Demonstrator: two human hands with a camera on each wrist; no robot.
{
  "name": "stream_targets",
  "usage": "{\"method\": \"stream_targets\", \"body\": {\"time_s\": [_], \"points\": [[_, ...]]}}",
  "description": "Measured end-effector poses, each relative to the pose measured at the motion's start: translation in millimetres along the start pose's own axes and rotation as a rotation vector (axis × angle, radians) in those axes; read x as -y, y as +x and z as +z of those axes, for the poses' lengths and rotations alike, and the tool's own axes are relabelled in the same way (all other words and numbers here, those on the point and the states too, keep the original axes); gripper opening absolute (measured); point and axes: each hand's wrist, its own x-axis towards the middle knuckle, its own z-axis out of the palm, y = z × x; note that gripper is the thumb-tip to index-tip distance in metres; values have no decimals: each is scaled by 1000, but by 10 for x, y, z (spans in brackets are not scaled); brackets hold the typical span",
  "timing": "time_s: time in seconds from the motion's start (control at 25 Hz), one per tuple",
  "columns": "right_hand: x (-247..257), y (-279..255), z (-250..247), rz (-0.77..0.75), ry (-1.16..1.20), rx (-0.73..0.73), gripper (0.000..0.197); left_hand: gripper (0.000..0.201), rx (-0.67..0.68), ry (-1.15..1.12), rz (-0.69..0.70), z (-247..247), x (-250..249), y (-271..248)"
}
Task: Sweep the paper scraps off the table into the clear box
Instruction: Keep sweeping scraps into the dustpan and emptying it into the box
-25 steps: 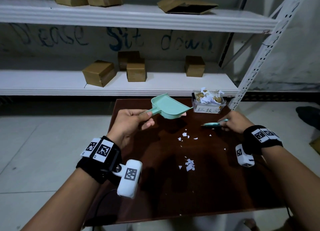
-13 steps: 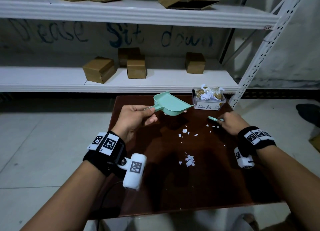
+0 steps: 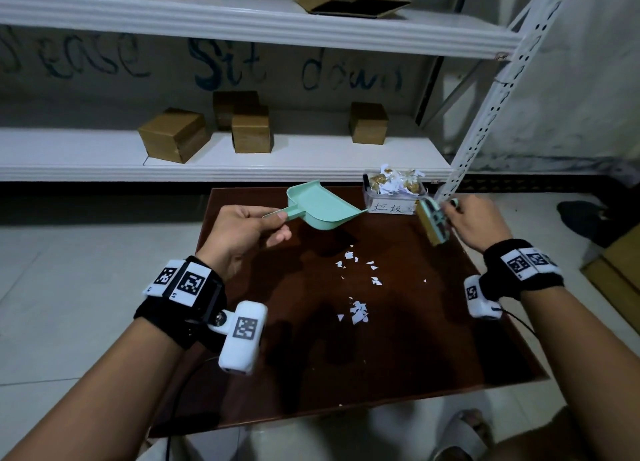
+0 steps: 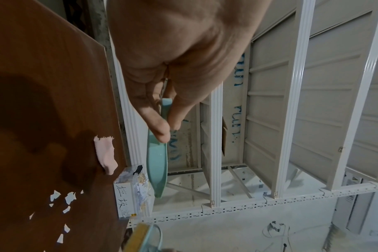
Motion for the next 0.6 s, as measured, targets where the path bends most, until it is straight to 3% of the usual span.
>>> {"method": "stream_targets", "body": {"time_s": [0.12, 0.28, 0.6], "points": [[-245, -16, -10, 107, -109, 8, 29, 17, -23, 49, -18, -47, -5, 2], [-320, -86, 206, 141, -176, 207, 33, 14, -27, 114, -41, -101, -7, -10], [542, -273, 453, -41, -1, 299, 30, 14, 27, 252, -76, -70, 57, 22]]}}
